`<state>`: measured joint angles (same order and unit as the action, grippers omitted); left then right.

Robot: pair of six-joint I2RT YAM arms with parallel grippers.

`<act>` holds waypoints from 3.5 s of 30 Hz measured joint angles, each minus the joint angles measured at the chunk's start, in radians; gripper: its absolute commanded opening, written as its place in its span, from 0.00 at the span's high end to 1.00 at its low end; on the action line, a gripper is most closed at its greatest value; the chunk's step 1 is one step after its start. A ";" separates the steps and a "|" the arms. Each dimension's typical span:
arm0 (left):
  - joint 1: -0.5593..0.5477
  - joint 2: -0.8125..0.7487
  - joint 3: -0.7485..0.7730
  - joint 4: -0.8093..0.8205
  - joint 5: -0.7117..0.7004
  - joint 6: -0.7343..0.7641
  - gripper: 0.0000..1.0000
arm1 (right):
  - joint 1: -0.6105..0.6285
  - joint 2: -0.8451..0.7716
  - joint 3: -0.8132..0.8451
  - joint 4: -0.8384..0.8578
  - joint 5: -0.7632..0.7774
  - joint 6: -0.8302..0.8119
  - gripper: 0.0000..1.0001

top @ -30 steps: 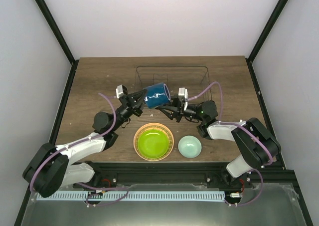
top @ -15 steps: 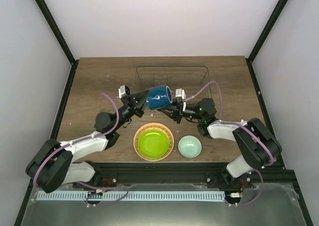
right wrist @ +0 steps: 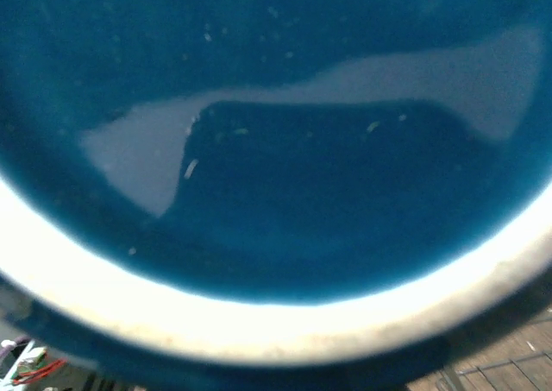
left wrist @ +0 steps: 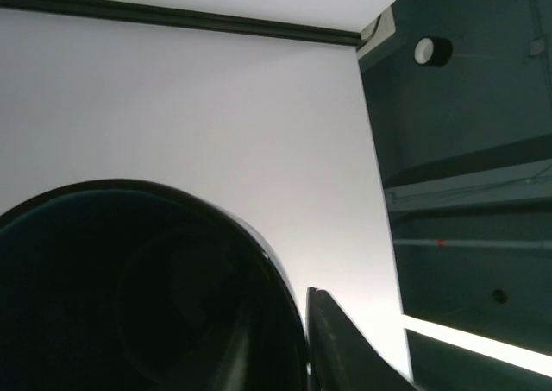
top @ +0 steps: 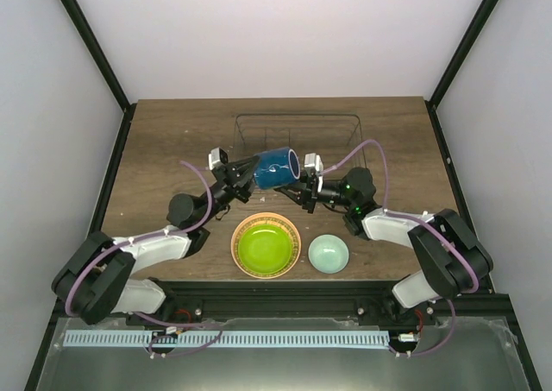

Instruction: Load the mixed dishes into the dish rack

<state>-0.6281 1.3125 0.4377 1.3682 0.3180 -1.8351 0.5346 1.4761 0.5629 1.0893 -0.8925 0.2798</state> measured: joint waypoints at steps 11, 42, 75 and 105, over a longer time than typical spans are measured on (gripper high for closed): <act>-0.001 0.124 0.000 0.085 0.000 -0.039 0.28 | -0.027 0.000 -0.002 -0.065 0.060 -0.032 0.99; 0.161 -0.312 0.054 -0.735 -0.037 0.574 0.00 | -0.069 0.055 0.416 -0.805 0.764 -0.061 0.98; 0.178 -0.414 0.024 -0.990 -0.010 0.713 0.00 | -0.074 0.282 0.768 -1.548 1.202 0.317 0.98; 0.179 -0.563 0.028 -1.184 -0.045 0.793 0.00 | -0.112 0.562 0.914 -1.632 1.355 0.497 0.97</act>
<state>-0.4492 0.7494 0.4660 0.1837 0.2733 -1.0416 0.4225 2.0377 1.4769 -0.5426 0.4625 0.7765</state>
